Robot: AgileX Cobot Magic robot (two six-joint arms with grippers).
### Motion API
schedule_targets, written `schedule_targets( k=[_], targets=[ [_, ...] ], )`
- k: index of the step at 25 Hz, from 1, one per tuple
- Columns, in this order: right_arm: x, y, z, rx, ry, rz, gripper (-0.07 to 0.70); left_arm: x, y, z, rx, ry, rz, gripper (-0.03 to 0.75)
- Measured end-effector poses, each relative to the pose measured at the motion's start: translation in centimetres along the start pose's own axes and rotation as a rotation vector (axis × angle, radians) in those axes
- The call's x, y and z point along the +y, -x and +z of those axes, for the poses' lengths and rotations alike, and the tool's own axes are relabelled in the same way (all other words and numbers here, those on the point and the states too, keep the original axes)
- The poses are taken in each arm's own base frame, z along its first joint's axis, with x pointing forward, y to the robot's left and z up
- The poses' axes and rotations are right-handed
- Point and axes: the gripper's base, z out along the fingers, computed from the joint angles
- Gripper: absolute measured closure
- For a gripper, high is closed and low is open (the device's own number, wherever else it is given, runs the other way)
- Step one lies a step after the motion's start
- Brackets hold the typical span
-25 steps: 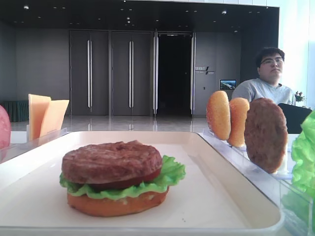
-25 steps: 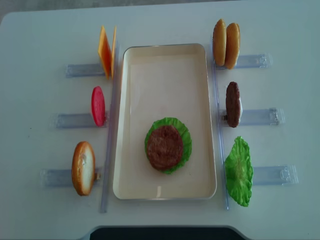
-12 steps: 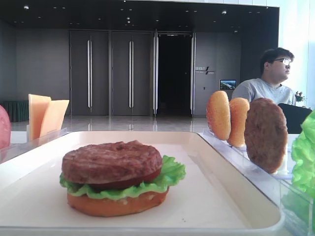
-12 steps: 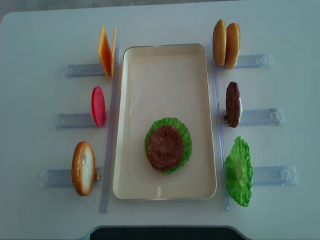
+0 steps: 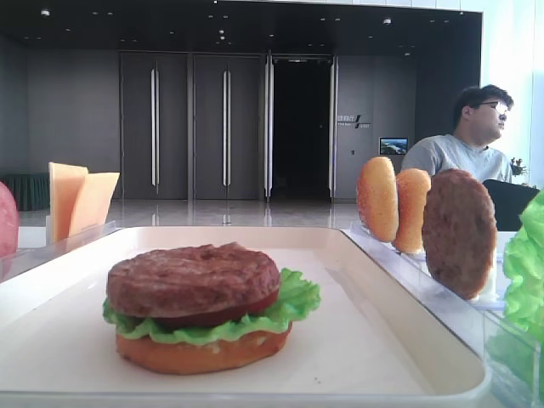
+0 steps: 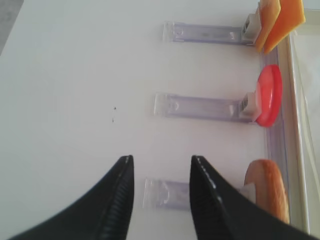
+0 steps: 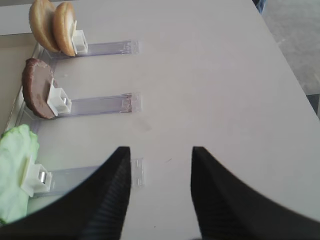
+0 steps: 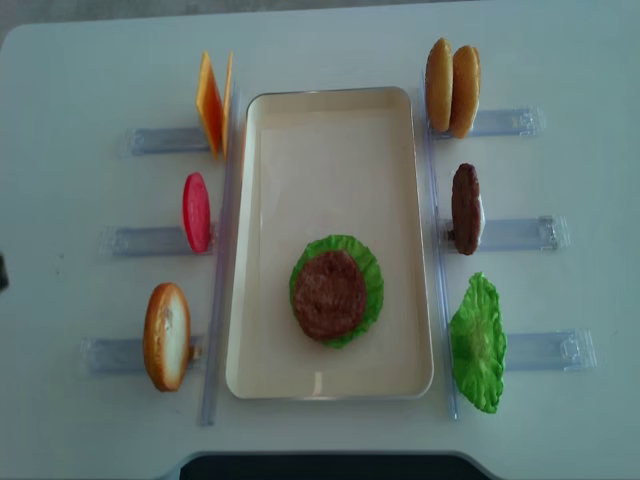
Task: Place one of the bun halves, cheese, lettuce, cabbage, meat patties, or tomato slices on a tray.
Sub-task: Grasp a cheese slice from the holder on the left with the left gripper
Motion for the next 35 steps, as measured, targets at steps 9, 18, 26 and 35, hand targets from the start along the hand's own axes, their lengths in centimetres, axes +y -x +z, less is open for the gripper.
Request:
schedule_targets(
  k=[9, 18, 26, 35],
  targets=[
    [0.0, 0.0, 0.0, 0.000, 0.000, 0.000, 0.352, -2.5, 13.5, 10.6, 0.211, 0.022, -0.002, 0.423],
    [0.0, 0.0, 0.0, 0.000, 0.000, 0.000, 0.352, -5.4, 21.2, 22.3, 0.395, 0.036, 0.045, 0.423],
    [0.0, 0.0, 0.0, 0.000, 0.000, 0.000, 0.352, -12.4, 22.2, 23.3, 0.342, -0.037, 0.153, 0.423],
    [0.0, 0.0, 0.0, 0.000, 0.000, 0.000, 0.352, -21.6, 19.6, 20.4, 0.351, -0.164, 0.229, 0.403]
  ],
)
